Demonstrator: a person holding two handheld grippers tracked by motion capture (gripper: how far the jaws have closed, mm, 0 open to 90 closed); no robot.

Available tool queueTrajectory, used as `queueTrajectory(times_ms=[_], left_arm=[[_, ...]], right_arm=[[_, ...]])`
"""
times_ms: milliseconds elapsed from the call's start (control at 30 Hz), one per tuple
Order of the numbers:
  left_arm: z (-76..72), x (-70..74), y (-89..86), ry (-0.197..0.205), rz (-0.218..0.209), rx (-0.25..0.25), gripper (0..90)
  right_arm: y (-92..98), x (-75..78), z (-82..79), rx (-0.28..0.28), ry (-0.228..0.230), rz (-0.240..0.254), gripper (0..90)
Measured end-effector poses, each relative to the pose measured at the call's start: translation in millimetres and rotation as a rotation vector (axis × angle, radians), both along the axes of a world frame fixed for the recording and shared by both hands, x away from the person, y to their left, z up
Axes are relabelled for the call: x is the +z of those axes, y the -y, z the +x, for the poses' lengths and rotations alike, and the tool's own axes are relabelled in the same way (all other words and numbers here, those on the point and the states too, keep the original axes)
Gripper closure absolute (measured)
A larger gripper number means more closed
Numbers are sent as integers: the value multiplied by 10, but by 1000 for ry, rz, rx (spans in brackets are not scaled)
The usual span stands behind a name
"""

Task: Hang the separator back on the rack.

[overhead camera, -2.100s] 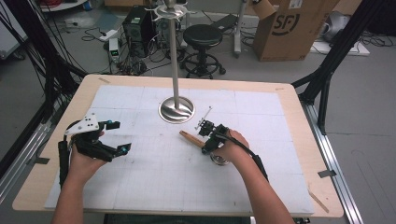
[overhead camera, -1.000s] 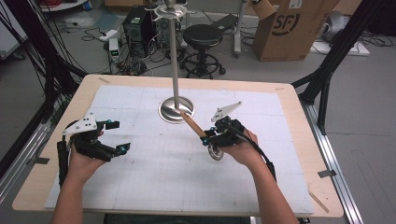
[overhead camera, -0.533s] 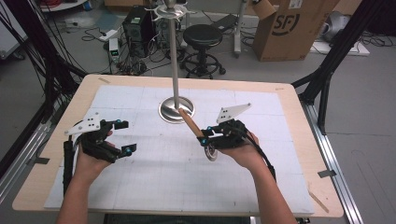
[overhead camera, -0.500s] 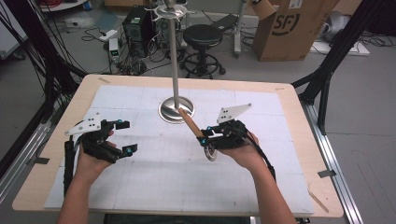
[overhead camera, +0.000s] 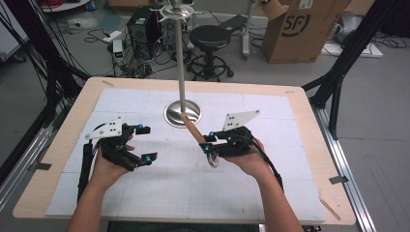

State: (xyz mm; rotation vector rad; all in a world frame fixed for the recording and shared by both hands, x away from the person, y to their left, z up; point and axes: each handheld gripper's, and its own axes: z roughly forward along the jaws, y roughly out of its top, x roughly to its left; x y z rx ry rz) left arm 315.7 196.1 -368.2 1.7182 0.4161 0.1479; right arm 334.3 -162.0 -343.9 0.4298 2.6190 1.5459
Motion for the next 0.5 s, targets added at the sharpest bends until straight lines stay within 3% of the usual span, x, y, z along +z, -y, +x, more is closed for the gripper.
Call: queueTrajectory(times_ms=[267,400,500], left_arm=[[89,172,182,12,-38,-43,19],[110,257,262,29,-49,-74,98],[121,303,338,39,-46,-87,108]], right_arm=[[30,66,2,26,6,58,692],[8,88,9,32,14,63,692],[-24,105,1,37,15,63,692]])
